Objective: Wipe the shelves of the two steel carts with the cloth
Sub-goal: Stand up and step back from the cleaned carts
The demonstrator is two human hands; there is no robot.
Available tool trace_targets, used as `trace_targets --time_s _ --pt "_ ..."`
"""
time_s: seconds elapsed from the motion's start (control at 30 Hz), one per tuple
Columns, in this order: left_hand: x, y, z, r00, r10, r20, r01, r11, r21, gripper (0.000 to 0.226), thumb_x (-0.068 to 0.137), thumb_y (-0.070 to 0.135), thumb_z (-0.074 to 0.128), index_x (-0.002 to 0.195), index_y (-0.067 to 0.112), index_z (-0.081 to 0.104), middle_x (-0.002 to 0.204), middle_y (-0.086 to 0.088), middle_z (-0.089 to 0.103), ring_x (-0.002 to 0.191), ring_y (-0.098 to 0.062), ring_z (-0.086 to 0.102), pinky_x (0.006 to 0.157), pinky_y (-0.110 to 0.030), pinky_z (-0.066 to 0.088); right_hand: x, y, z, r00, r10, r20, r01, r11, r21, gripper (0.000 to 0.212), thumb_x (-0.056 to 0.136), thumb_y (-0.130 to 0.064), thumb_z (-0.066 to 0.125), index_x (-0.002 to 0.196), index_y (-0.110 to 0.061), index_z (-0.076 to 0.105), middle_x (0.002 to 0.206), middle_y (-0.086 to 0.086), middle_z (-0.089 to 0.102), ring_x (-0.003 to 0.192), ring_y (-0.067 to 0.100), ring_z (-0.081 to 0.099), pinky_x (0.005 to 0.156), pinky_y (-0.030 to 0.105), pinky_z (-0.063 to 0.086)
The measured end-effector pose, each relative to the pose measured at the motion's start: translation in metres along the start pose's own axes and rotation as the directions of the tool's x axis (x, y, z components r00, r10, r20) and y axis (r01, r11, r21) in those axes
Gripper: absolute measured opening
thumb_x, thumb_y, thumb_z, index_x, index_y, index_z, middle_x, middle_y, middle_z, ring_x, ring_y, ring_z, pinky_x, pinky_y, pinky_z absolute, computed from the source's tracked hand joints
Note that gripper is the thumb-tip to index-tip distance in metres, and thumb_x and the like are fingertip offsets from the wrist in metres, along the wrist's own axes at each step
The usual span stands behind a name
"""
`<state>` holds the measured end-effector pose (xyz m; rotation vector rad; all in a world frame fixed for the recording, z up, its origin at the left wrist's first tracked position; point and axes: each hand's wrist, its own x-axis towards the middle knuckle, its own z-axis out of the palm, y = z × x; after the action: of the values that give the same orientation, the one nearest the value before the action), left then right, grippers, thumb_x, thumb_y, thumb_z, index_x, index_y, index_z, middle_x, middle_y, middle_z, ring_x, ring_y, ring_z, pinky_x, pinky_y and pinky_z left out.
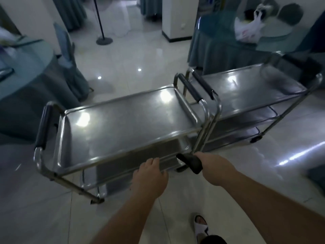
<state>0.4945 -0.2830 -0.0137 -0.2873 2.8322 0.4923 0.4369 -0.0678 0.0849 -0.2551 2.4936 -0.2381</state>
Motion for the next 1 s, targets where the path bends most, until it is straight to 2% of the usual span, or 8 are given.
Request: trace_targets --time_s 0.07,0.23,0.37,0.5,0.63,0.83,0.93,1.0 --pt "0.012 0.02 -0.007 0.999 0.043 0.017 -0.043 0.999 0.032 0.062 0.103 0.055 0.04 0.16 0.028 0.035 0.16 0.003 0.044 0.144 -0.024 0.044 0.113 -0.044 0.038 0.0 0.015 -0.019 0.999 -0.014 -0.03 0.016 0.997 0.075 0.065 0.073 -0.053 0.037 0.128 -0.024 0.056 0.124 0.004 0.063 0.116 0.032 0.06 0.099 0.045 0.048" --pt "0.052 0.084 -0.008 0.996 0.071 0.052 -0.075 0.993 0.092 0.061 0.106 0.052 0.041 0.16 0.027 0.034 0.161 0.003 0.041 0.145 -0.024 0.043 0.115 -0.045 0.039 0.025 0.083 -0.049 0.995 -0.094 -0.028 0.097 0.99 0.105 0.018 0.083 -0.032 0.057 0.1 -0.033 0.061 0.1 -0.01 0.066 0.095 0.015 0.065 0.077 0.023 0.047" --pt "0.09 0.148 -0.014 0.998 0.045 0.034 -0.048 0.993 0.112 0.062 0.106 0.05 0.041 0.161 0.025 0.034 0.161 0.001 0.043 0.145 -0.025 0.044 0.116 -0.045 0.04 0.06 0.151 -0.081 0.995 -0.059 -0.08 0.066 0.994 0.087 0.025 0.095 -0.023 0.049 0.118 -0.024 0.058 0.112 0.001 0.065 0.102 0.024 0.062 0.077 0.033 0.044" --pt "0.118 0.198 -0.015 1.0 -0.019 0.019 0.017 0.995 0.096 0.053 0.103 0.05 0.044 0.15 0.026 0.045 0.147 0.001 0.055 0.133 -0.025 0.053 0.108 -0.044 0.046 0.087 0.196 -0.125 0.995 -0.087 -0.046 0.092 0.99 0.109 0.056 0.084 -0.053 0.033 0.122 -0.02 0.056 0.113 0.007 0.065 0.098 0.026 0.059 0.081 0.035 0.045" --pt "0.14 0.224 -0.014 0.998 -0.069 0.013 0.068 0.995 0.078 0.049 0.1 0.052 0.046 0.144 0.029 0.049 0.138 0.004 0.059 0.125 -0.022 0.057 0.103 -0.042 0.047 0.125 0.227 -0.148 0.988 -0.122 -0.09 0.121 0.992 -0.021 0.028 0.097 -0.025 0.054 0.126 -0.024 0.053 0.121 0.005 0.065 0.106 0.027 0.063 0.09 0.042 0.054" --pt "0.193 0.225 -0.023 0.991 -0.132 -0.01 0.132 0.99 0.052 0.051 0.101 0.048 0.044 0.147 0.027 0.049 0.144 0.001 0.059 0.129 -0.025 0.056 0.106 -0.042 0.048 0.186 0.234 -0.181 0.982 -0.145 -0.124 0.146 0.989 -0.001 0.025 0.09 -0.023 0.054 0.115 -0.026 0.058 0.112 0.001 0.068 0.097 0.025 0.064 0.085 0.041 0.055" --pt "0.232 0.226 -0.026 0.989 -0.146 0.006 0.146 0.989 -0.025 0.058 0.101 0.047 0.045 0.155 0.028 0.042 0.154 0.0 0.051 0.138 -0.026 0.051 0.112 -0.045 0.045 0.22 0.227 -0.202 0.983 -0.134 -0.125 0.14 0.989 0.048 0.039 0.089 -0.044 0.046 0.119 -0.025 0.061 0.115 0.003 0.068 0.1 0.027 0.064 0.086 0.039 0.051" --pt "0.261 0.226 -0.028 0.991 -0.129 0.018 0.13 0.99 -0.054 0.06 0.1 0.046 0.046 0.157 0.028 0.039 0.157 0.0 0.048 0.139 -0.026 0.05 0.113 -0.045 0.044 0.247 0.223 -0.215 0.983 -0.126 -0.134 0.127 0.992 0.003 0.033 0.093 -0.028 0.052 0.125 -0.025 0.06 0.12 0.003 0.067 0.106 0.028 0.065 0.087 0.039 0.052"
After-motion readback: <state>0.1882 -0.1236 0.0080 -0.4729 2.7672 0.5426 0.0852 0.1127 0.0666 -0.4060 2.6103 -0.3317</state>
